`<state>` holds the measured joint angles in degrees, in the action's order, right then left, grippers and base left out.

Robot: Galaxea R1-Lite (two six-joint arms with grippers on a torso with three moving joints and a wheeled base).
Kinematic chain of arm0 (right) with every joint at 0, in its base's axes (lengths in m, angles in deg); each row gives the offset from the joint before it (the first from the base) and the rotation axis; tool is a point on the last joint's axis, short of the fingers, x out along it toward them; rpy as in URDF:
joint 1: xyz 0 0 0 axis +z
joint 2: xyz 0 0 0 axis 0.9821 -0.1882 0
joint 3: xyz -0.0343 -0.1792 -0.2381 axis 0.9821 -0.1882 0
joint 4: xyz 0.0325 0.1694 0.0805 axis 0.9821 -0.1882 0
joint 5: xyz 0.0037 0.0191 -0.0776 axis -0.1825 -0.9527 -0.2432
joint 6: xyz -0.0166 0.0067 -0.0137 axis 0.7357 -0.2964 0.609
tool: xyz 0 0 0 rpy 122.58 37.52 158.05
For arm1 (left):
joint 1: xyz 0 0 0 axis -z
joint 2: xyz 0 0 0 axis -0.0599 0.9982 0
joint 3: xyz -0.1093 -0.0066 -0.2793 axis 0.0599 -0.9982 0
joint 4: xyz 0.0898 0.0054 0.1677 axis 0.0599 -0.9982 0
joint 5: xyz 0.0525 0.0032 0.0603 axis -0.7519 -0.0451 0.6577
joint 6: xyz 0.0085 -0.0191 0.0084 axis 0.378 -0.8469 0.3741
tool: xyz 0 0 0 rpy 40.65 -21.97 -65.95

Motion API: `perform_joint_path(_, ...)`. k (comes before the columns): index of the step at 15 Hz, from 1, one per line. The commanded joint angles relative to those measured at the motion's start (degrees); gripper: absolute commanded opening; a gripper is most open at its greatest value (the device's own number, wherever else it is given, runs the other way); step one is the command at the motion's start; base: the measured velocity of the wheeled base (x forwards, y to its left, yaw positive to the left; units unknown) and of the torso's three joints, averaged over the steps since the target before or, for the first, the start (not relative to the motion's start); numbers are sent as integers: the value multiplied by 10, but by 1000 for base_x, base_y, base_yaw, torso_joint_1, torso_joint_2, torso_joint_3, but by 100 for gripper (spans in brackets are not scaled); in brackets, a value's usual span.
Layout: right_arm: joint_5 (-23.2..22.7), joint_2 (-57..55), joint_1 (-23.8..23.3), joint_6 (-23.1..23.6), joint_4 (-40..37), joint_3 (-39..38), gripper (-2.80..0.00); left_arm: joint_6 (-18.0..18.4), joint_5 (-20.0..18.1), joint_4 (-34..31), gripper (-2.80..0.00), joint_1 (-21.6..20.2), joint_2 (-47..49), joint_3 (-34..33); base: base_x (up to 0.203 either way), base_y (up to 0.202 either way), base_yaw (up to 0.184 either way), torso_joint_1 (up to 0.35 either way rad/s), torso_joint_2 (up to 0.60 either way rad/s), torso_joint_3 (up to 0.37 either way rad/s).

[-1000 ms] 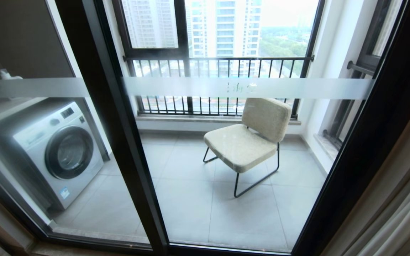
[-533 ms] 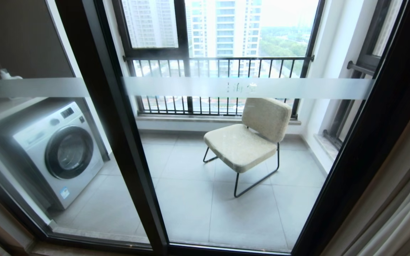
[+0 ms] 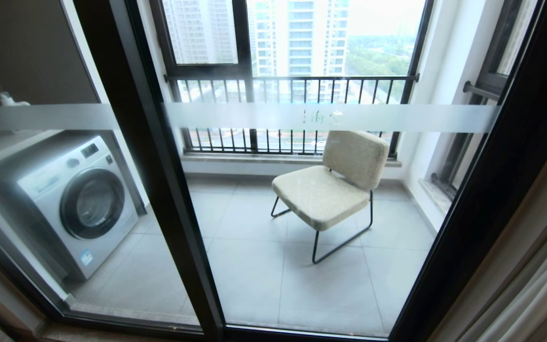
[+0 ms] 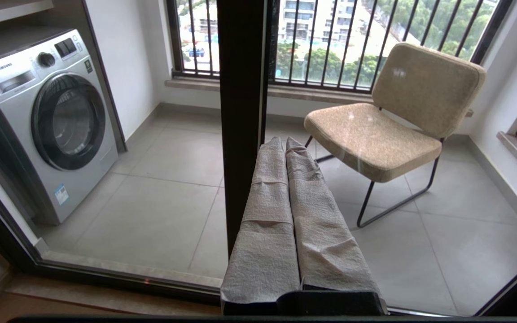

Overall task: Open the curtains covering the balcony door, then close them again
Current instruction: Pull the inner curtains open on both sides, then close the inner curtains on both sides

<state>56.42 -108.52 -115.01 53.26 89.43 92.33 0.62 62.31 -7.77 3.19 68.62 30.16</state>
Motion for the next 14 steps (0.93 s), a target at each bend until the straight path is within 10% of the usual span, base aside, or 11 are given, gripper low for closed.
perform_joint_path(1, 0, -57, -20, 0, 2, 33, 0, 0, 0, 1, -280, 0, 0, 0, 0, 0, 0, 0, 0, 0)
perform_joint_path(14, -7, -205, -65, -15, 3, 269, 0, 0, 0, 1, -280, 0, 0, 0, 0, 0, 0, 0, 0, 0)
